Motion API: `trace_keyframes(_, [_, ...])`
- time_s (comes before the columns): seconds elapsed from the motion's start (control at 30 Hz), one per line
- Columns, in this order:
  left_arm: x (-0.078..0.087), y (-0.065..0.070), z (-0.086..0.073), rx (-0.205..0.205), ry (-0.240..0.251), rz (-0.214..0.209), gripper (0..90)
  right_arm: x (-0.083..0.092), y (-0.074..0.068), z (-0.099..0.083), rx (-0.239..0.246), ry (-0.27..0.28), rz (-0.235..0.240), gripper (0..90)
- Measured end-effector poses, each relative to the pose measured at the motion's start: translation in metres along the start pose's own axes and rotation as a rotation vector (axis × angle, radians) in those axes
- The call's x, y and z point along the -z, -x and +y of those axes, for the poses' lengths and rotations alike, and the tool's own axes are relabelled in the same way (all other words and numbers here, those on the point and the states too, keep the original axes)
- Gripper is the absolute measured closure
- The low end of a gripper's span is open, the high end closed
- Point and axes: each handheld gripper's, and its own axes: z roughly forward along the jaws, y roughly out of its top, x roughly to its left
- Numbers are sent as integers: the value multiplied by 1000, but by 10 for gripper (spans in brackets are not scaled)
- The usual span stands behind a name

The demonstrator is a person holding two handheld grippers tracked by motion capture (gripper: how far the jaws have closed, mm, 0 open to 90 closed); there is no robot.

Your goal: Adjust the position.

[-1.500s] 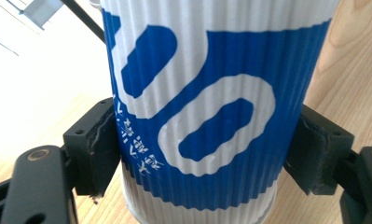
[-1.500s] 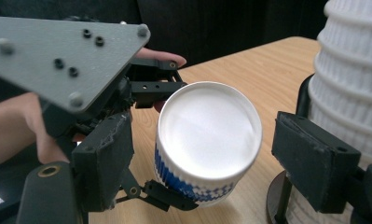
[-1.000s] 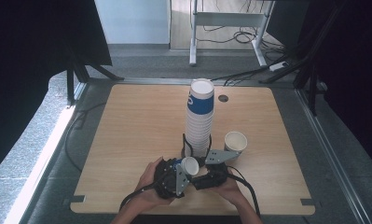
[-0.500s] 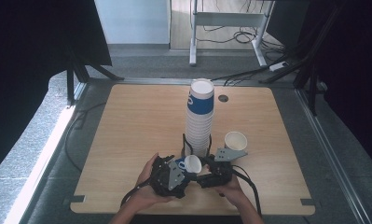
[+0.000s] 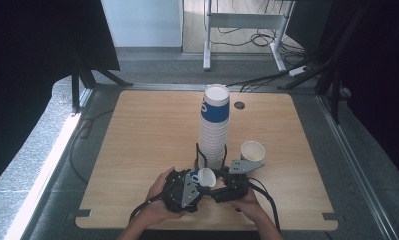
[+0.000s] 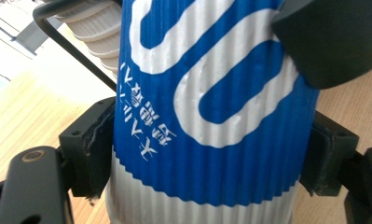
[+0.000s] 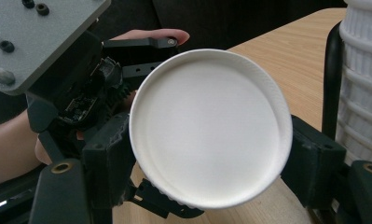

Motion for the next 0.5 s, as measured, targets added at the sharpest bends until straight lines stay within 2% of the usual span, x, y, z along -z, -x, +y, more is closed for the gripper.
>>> trace_keyframes(0.13, [1, -1, 0, -6, -1, -9, 194, 0, 0, 0, -9, 3, -2, 246])
trace_keyframes(0.3, [2, 1, 1, -31, -14, 4, 194, 2, -1, 3, -2, 7, -11, 222])
trace_keyframes(0.5, [0, 2, 0, -42, -25, 19, 194, 15, -1, 9, 9, 36, -38, 218])
